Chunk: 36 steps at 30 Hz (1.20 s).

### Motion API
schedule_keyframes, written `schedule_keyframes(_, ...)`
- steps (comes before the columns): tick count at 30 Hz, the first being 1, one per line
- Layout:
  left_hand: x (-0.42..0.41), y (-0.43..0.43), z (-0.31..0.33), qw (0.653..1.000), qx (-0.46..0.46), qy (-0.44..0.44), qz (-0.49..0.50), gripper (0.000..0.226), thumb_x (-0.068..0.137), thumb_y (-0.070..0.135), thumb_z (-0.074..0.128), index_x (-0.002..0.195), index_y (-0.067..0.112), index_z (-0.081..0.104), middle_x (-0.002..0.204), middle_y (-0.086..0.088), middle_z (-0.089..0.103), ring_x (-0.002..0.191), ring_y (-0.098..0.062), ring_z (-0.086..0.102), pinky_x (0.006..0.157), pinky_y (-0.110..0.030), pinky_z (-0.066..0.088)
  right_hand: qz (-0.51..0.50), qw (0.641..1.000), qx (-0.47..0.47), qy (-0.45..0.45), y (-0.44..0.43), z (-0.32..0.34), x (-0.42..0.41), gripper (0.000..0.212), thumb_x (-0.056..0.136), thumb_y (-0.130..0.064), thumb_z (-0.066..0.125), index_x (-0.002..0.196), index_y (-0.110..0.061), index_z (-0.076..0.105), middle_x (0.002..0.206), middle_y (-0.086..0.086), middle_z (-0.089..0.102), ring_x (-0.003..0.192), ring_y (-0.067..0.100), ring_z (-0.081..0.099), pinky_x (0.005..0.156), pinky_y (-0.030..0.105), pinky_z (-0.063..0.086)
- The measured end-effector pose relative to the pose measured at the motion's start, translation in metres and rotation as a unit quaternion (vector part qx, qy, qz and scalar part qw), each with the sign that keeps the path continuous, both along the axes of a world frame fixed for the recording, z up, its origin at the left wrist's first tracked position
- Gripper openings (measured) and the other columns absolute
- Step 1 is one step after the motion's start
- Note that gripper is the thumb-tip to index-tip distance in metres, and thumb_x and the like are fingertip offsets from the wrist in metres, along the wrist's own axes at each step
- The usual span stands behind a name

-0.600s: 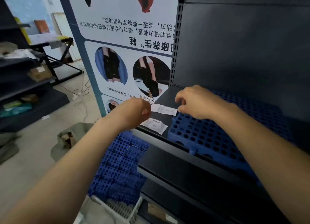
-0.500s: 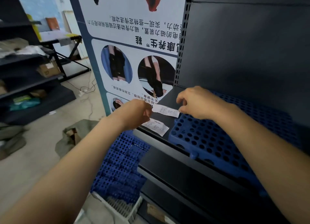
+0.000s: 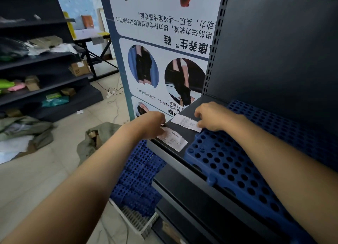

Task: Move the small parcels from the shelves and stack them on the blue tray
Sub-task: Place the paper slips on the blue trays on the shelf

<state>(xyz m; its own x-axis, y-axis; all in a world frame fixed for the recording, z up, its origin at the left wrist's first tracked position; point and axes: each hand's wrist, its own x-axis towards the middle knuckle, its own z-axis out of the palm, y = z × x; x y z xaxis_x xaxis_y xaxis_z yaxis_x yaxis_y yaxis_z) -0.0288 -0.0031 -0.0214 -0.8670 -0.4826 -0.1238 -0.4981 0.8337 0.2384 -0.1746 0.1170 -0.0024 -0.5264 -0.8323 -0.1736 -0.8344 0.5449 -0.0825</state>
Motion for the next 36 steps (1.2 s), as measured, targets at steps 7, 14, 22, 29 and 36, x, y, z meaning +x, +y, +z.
schedule_keyframes(7,0.009,-0.007,0.001,0.998,0.039,0.05,0.001,0.022,0.083,0.02,0.068,0.102,0.011,0.064,0.101,-0.002,0.059,0.086,-0.017,0.052,0.072,-0.025,0.039,-0.001,0.999,0.041,-0.015,-0.02,-0.011,-0.007,0.032,0.084,-0.012,0.063,0.116,-0.008,0.06,0.114,0.011,0.061,0.102,0.029,0.061,0.082,0.038,0.051)
schedule_keyframes(14,0.02,-0.013,0.02,0.994,0.042,0.096,-0.006,0.01,0.083,0.015,0.067,0.089,0.013,0.06,0.089,0.0,0.057,0.082,-0.017,0.051,0.067,-0.023,0.034,-0.029,0.998,0.024,-0.057,-0.025,-0.012,-0.003,0.032,0.086,0.0,0.055,0.117,0.0,0.059,0.122,0.018,0.058,0.098,0.033,0.062,0.076,0.041,0.053)
schedule_keyframes(22,0.03,-0.002,0.051,0.989,0.073,0.118,-0.054,0.01,0.091,0.013,0.057,0.091,0.023,0.056,0.079,0.008,0.059,0.069,-0.012,0.057,0.058,-0.009,0.04,-0.09,0.978,-0.183,-0.034,-0.013,0.017,0.003,0.006,0.086,-0.011,0.063,0.089,-0.005,0.062,0.099,0.013,0.063,0.079,0.023,0.056,0.056,0.028,0.041)
schedule_keyframes(29,-0.002,0.04,0.055,0.949,0.212,0.127,-0.197,0.015,0.088,0.004,0.059,0.09,0.018,0.056,0.094,-0.003,0.066,0.083,-0.023,0.065,0.069,-0.037,0.058,-0.227,0.921,-0.314,0.027,0.059,0.052,0.0,0.019,0.09,-0.002,0.053,0.1,-0.01,0.067,0.108,0.01,0.065,0.094,0.025,0.059,0.068,0.026,0.04)
schedule_keyframes(36,-0.035,0.1,0.034,0.922,0.196,0.088,-0.322,0.023,0.091,0.009,0.055,0.083,0.031,0.052,0.098,-0.003,0.063,0.087,-0.022,0.062,0.075,-0.041,0.055,-0.339,0.87,-0.356,0.042,0.148,0.055,0.029,0.034,0.091,0.004,0.04,0.105,-0.01,0.068,0.11,0.006,0.066,0.088,0.012,0.053,0.067,0.018,0.038)
